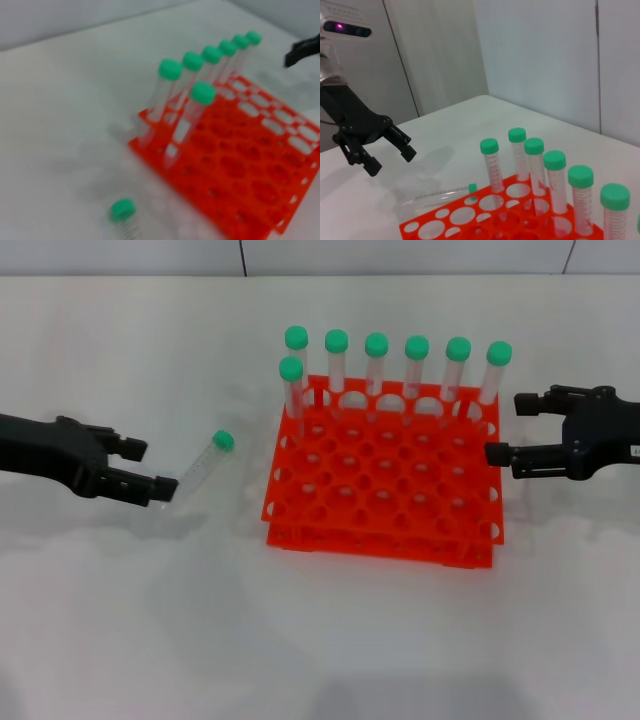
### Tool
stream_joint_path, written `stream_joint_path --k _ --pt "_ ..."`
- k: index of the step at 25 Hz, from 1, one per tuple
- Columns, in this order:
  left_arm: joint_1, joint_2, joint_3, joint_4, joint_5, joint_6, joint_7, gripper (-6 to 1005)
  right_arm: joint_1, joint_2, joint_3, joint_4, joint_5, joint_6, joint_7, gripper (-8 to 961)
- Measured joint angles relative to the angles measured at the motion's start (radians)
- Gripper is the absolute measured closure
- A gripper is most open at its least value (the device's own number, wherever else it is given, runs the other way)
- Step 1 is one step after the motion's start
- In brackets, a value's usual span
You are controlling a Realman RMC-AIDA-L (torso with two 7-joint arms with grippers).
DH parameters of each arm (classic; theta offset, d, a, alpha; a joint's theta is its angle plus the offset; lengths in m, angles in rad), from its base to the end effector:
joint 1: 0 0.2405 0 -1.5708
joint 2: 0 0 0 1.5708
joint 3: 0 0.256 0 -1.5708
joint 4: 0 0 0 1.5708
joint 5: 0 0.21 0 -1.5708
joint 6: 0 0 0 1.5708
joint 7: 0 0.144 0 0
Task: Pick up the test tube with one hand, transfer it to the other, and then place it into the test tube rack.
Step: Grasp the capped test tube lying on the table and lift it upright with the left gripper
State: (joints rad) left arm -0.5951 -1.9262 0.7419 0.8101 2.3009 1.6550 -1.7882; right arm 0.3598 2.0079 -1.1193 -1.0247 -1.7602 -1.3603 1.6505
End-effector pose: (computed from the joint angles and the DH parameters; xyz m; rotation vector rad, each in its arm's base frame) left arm -0.2806 0.3483 0.0656 -2.7963 -0.9262 -0.1511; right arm 0.2439 0.3402 0.0327 -2.6596 0.5737 0.5251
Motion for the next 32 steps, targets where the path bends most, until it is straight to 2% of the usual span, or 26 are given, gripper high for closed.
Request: stream_joint_path --k 2,8,17,26,32 --pt "-0.023 0.007 -0.002 0.003 0.046 -0.012 -0.034 109 0.003 0.001 -0.001 0.0 0.002 0.0 0.0 89" --pt "-0.064 0.008 -0.001 0.012 0.098 -0.053 -0.11 110 0.004 0.003 0.0 0.0 0.007 0.0 0.0 90" --pt "-0.104 -0.029 0.006 0.002 0.166 -0.065 -0.175 110 0.007 0.005 -0.007 0.003 0.011 0.012 0.001 92" --pt "-0.108 -0.033 0.007 -0.055 0.232 -0.122 -0.203 111 0.013 0.005 -0.008 0.018 0.021 0.014 0.002 94" --pt "-0.117 -0.044 0.012 -0.075 0.244 -0.145 -0.197 112 0.016 0.006 -0.008 0.022 0.021 0.014 0.002 95"
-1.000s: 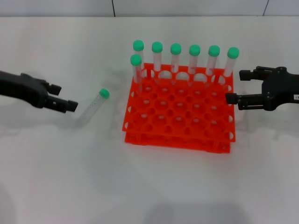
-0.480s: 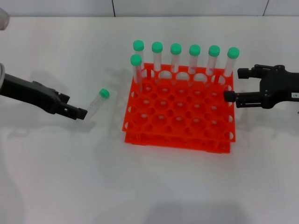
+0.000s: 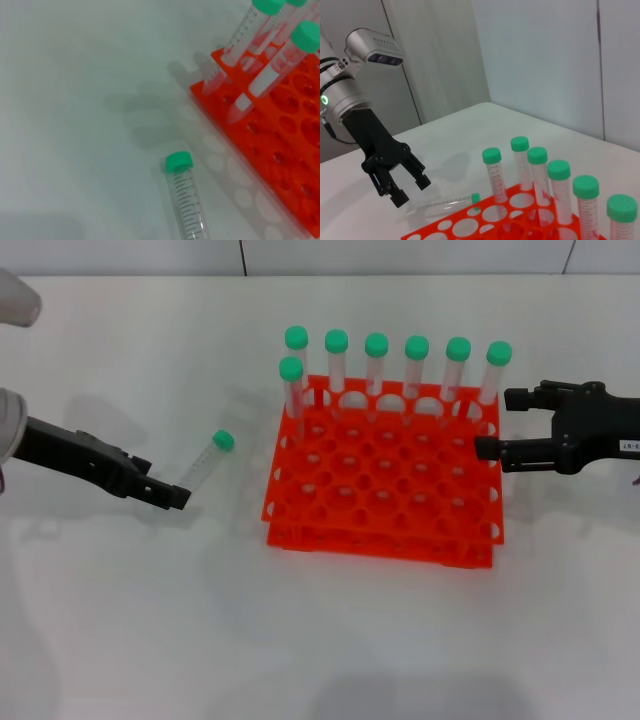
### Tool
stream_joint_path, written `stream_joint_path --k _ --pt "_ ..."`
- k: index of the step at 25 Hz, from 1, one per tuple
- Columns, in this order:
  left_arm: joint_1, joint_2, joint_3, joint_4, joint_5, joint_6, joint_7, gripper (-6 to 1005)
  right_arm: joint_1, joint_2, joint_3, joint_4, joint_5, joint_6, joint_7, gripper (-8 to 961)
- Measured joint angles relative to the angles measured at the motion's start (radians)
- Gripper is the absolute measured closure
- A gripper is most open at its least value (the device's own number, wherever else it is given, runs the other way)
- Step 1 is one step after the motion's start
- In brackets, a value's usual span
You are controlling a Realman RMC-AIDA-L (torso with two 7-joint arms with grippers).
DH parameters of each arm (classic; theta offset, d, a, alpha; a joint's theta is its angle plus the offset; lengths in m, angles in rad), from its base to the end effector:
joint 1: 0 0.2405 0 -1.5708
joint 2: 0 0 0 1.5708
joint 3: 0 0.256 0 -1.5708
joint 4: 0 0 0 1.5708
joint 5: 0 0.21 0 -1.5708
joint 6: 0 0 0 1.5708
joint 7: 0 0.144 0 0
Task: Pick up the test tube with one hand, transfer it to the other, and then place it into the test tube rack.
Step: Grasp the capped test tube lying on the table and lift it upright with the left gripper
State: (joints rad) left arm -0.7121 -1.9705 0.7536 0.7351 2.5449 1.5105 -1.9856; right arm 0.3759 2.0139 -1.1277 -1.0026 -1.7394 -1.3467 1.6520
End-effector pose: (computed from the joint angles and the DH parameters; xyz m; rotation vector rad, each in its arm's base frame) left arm -0.2789 0.3714 0.0351 -2.6869 -1.1277 0.1344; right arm 0.2389 0.3439 0.0275 -2.6575 0.5861 0.5587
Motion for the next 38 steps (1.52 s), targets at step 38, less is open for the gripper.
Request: stream_joint_path --k 38 --pt "-0.065 -0.002 0.073 -0.051 0.086 -0.048 -0.063 288 0.012 0.002 0.0 0.019 0.003 0.014 -0.001 102"
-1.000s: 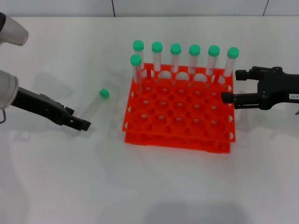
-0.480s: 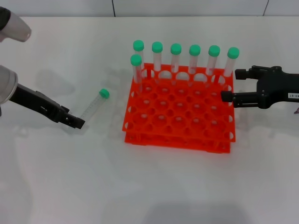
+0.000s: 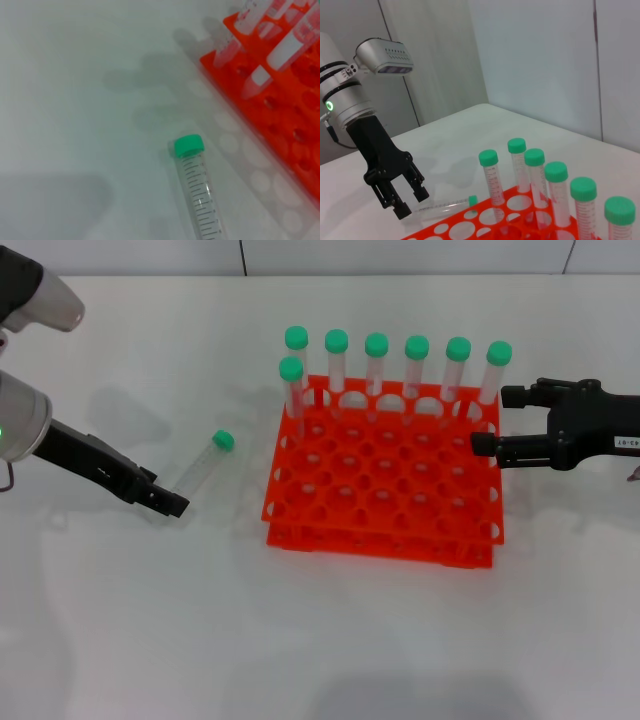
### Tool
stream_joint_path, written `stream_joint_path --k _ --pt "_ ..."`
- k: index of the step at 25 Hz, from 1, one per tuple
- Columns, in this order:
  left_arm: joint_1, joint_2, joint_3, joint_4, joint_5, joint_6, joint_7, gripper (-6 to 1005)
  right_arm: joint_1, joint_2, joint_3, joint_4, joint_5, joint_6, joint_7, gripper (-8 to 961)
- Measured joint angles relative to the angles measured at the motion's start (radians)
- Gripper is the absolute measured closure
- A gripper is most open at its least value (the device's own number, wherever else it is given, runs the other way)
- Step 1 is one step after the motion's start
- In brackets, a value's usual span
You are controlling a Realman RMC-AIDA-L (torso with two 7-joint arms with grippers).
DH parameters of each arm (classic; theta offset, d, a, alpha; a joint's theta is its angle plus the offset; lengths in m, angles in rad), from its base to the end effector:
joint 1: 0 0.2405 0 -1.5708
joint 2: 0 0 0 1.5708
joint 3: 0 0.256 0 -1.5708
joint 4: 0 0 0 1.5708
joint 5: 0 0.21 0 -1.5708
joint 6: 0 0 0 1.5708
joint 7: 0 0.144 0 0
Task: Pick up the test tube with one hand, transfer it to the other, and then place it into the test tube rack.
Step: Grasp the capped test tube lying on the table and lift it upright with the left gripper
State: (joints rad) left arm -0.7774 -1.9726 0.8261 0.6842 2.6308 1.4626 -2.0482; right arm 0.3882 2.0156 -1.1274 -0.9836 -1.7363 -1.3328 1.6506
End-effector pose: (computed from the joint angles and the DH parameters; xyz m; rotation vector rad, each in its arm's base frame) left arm -0.2718 0.3813 0.0224 -2.6864 -1.1094 0.3209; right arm 0.2382 0.3471 0.0251 -2.6504 0.5964 0.5641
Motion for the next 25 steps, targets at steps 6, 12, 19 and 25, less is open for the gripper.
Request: stream_joint_path --k 6,12,19,25 --pt "-0.004 0.0 0.001 -0.003 0.006 -0.007 -0.005 326 0.0 0.0 0.0 0.0 0.0 0.002 0.0 104" --pt "-0.01 -0.009 0.012 -0.007 0.009 -0.02 -0.011 471 0.001 0.0 0.0 0.001 0.0 0.002 0.0 105" --pt "-0.014 -0.012 0.014 -0.017 0.01 -0.028 -0.007 480 0.001 0.0 0.0 0.002 0.0 0.003 0.0 106" --pt "-0.015 -0.014 0.015 -0.024 0.011 -0.03 -0.006 496 0.001 0.0 0.0 0.002 0.0 0.007 0.0 107"
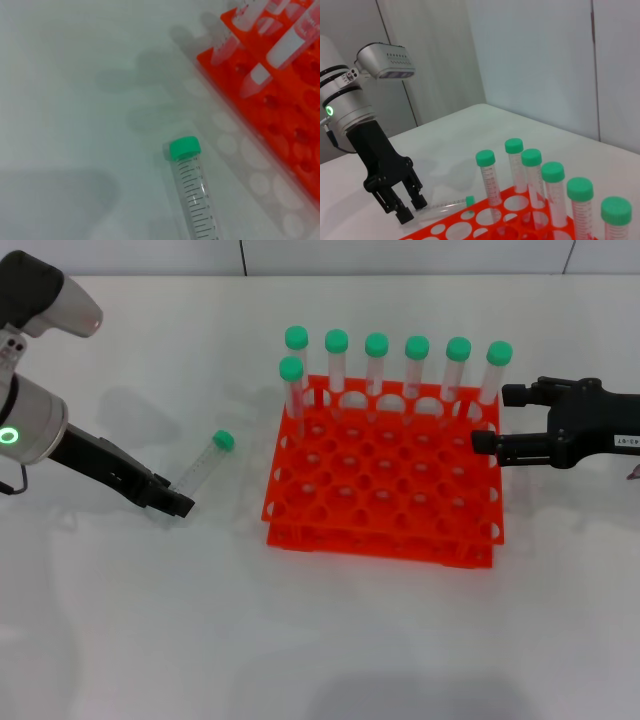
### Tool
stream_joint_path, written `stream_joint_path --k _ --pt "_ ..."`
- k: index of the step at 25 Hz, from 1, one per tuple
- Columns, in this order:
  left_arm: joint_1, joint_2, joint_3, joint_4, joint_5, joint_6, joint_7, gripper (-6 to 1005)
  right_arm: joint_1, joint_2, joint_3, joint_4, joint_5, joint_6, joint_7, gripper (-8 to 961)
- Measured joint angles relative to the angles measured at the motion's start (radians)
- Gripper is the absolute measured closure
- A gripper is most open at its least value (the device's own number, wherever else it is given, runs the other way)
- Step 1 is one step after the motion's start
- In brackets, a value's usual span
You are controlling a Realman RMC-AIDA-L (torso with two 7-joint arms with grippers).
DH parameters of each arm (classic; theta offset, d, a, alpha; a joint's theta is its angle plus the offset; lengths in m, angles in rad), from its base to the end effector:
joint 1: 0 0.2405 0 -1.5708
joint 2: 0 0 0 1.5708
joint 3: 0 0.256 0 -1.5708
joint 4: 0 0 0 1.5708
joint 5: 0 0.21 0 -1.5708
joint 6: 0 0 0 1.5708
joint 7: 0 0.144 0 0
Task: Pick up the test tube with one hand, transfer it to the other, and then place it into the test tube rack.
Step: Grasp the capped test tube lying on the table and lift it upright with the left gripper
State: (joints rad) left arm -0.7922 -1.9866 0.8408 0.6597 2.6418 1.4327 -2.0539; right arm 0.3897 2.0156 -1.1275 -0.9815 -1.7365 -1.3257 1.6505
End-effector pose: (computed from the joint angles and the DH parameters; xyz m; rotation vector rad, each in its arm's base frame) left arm -0.2692 0.3823 0.0117 -2.6921 -1.1004 0.3426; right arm 0.2385 0.3482 0.0251 -2.6446 0.5979 0.5619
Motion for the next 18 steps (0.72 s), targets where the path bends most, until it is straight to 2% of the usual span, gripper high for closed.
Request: stream_joint_path --k 18 --pt "-0.004 -0.001 0.012 -0.018 0.001 -0.025 0.003 559 -0.001 0.002 0.001 0.007 0.003 0.004 -0.012 111"
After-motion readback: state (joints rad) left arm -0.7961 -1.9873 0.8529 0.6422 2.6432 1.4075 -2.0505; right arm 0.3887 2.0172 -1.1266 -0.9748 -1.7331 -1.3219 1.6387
